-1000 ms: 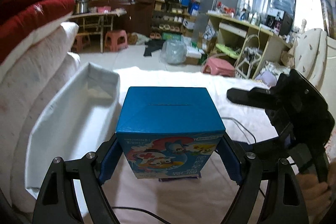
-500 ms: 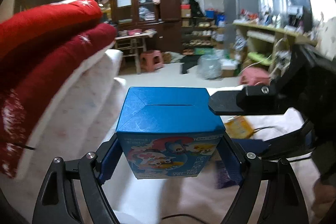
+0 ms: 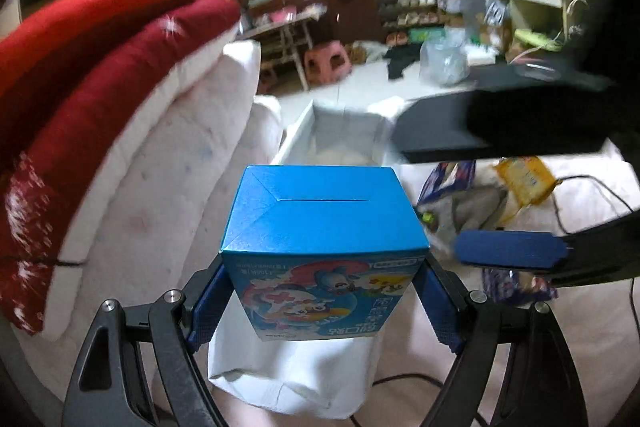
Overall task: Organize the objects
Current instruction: 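Carry the blue bandage box with the left gripper over the white tray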
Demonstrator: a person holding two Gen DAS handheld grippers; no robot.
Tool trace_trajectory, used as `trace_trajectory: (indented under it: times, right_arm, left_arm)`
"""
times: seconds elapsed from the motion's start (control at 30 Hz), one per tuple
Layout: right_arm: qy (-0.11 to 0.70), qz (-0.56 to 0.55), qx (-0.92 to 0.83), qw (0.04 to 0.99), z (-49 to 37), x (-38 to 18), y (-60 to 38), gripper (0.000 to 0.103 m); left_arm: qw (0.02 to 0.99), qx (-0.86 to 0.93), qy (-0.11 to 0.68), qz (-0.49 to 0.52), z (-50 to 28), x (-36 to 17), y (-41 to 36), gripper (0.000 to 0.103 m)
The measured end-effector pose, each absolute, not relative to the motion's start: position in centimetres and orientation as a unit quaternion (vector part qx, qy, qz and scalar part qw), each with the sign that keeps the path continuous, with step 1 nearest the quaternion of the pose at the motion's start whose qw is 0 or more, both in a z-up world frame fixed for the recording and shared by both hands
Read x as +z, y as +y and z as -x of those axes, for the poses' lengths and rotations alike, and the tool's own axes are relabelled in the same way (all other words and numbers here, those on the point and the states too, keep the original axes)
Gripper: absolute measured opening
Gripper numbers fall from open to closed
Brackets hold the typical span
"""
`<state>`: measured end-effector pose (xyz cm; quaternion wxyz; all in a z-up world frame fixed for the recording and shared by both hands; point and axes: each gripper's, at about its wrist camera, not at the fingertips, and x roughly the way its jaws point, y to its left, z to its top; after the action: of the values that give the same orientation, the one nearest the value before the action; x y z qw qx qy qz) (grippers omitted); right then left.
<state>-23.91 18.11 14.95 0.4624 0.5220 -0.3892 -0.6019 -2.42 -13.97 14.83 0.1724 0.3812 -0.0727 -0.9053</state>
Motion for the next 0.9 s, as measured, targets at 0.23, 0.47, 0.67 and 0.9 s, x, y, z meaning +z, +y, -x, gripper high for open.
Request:
trace_trajectory:
  times: [0.23,0.47,0.67,0.9]
  right_arm:
    - [-0.395,-0.539,-0.597,0.444,23.6,12.8,20.0,0.076]
    - [-0.396,-0.542,-0.583,0.458,23.6,12.7,20.1,0.076]
    - [-0.389,-0.544,-0.58,0.466,23.1,12.8,20.0,0.076]
    - [-0.386,-0.536,-0.599,0.453,24.3,13.0,19.6,0.076]
  left_arm:
    - [0.179,-0.85,0.023,-0.495,4.7,10.6,-18.3,0.084]
    - [0.184,-0.847,0.114,-0.485,3.9,10.5,-21.7,0.084]
    - [0.155,-0.86,0.165,-0.458,2.7,11.6,-21.6,0.084]
    - [0.144,-0.881,0.121,-0.435,2.3,12.8,-19.3,0.084]
